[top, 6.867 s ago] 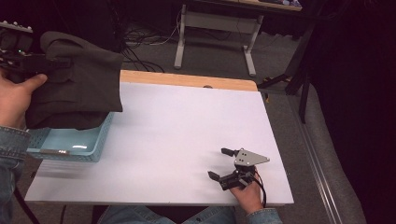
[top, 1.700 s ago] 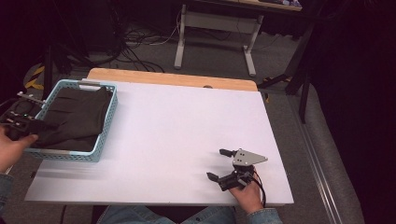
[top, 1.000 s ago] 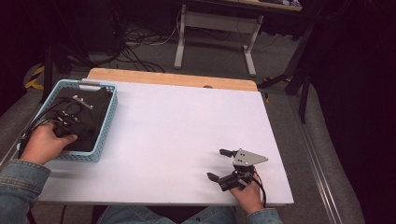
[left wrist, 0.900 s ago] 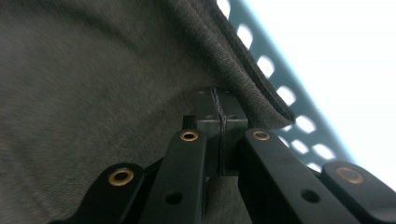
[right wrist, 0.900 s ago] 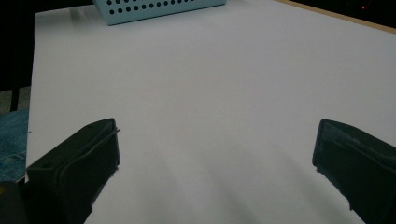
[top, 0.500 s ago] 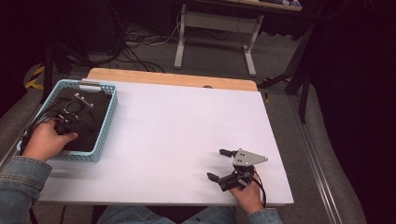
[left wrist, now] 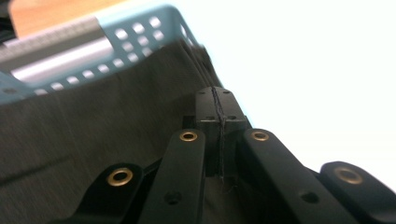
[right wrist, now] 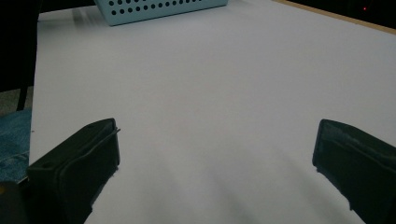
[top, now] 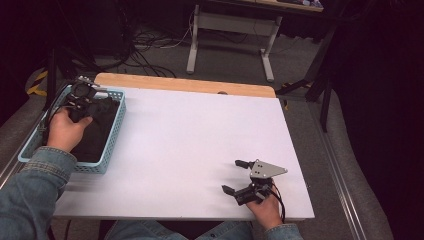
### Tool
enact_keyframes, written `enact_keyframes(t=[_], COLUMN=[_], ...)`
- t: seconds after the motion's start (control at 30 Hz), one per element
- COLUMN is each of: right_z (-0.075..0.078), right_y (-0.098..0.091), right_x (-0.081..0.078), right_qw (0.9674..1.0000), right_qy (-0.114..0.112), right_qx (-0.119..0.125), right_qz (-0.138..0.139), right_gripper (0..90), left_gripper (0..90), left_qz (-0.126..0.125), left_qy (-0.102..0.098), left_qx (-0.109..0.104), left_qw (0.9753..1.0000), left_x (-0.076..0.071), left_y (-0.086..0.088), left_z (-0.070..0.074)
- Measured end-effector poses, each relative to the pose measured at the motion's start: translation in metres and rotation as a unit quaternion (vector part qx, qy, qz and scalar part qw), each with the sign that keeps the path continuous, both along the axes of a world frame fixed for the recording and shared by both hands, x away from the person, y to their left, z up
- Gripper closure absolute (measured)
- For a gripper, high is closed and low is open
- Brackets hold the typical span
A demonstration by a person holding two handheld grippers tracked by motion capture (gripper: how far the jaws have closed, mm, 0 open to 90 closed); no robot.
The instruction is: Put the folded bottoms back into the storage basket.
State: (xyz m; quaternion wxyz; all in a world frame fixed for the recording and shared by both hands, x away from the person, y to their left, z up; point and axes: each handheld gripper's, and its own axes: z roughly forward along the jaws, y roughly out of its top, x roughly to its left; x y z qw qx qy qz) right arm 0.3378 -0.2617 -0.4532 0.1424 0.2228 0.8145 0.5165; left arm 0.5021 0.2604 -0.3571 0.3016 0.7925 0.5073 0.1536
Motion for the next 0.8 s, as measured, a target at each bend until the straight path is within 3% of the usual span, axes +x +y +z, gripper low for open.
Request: enact_keyframes(t=[0.13,0.23,0.33,0.8], right_z=[0.000,0.000,0.000,0.000], right_y=[0.000,0.000,0.000,-0.001], right_x=[0.000,0.000,0.000,-0.001], right_qw=[1.0000,1.0000,1.0000,1.0000], right_qy=[0.000,0.000,0.000,0.001], right_qx=[0.000,-0.001,0.000,0.003], right_qz=[0.001,0.001,0.002,0.004], right_gripper=[1.3,1.3,1.3,1.3], left_gripper=[89.5,89.6,89.5,89.5], left_qz=[0.015,0.020,0.022,0.033], left_qy=[-0.006,0.001,0.006,0.062], left_qx=[0.005,0.001,0.012,0.026], left_qw=[0.9998,0.9998,0.9997,0.9972], left_x=[0.013,0.021,0.027,0.051], left_y=[-0.003,-0.004,-0.007,-0.010], left_z=[-0.003,-0.008,-0.015,-0.044])
